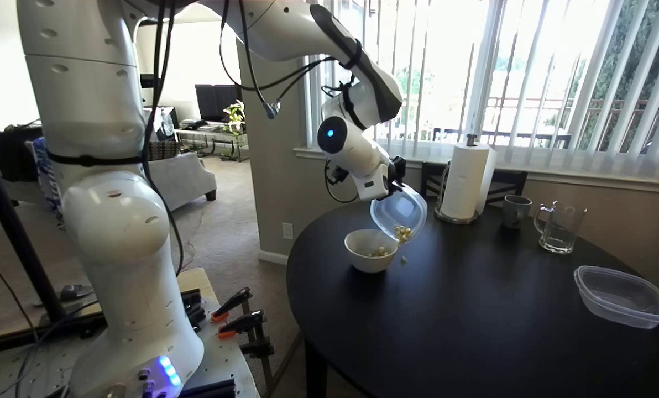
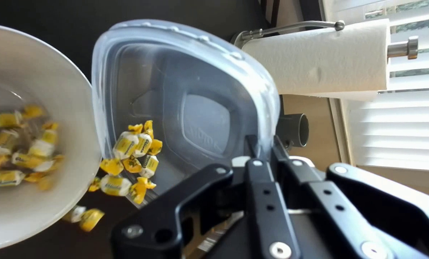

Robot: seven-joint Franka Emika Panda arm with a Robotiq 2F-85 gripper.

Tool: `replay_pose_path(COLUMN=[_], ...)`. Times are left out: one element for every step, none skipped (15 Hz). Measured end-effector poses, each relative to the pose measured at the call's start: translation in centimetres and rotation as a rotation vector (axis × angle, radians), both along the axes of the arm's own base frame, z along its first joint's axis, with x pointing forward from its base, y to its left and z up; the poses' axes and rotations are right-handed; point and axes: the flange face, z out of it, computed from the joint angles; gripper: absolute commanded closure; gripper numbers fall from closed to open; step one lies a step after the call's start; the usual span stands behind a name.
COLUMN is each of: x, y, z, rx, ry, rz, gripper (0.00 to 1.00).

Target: Pick up the lunchbox, then pour its contents into the bowl

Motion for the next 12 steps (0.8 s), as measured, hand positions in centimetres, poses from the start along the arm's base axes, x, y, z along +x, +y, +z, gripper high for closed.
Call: replay_pose_path(x=[-0.1, -0.2, -0.3, -0.4, -0.5, -0.6, -0.7, -0.8, -0.9, -1.0, -1.1, -1.1], y=[0.1, 0.2, 0.3, 0.3, 0.4, 0.4, 0.5, 0.5, 0.6, 0.7, 0.7, 0.8], z=[0.0, -0.1, -0.1, -0.2, -0.2, -0.3, -0.3, -0.3, -0.3, -0.3, -0.3, -0.3], rx=[-0.003, -0.008, -0.011, -0.015, -0.018, -0.021, -0.025, -0.029, -0.032, -0.034, -0.038, -0.04], ry=[-0.006, -0.013, -0.016, -0.019, -0.021, -0.024, -0.026, -0.028, -0.03, -0.033, -0.035, -0.034], rz=[0.004, 0.01, 0.014, 0.017, 0.019, 0.02, 0.021, 0.022, 0.022, 0.021, 0.022, 0.021], gripper=[0.98, 0.98, 0.98, 0.98, 0.98, 0.98, 0.98, 0.98, 0.98, 0.98, 0.98, 0.98])
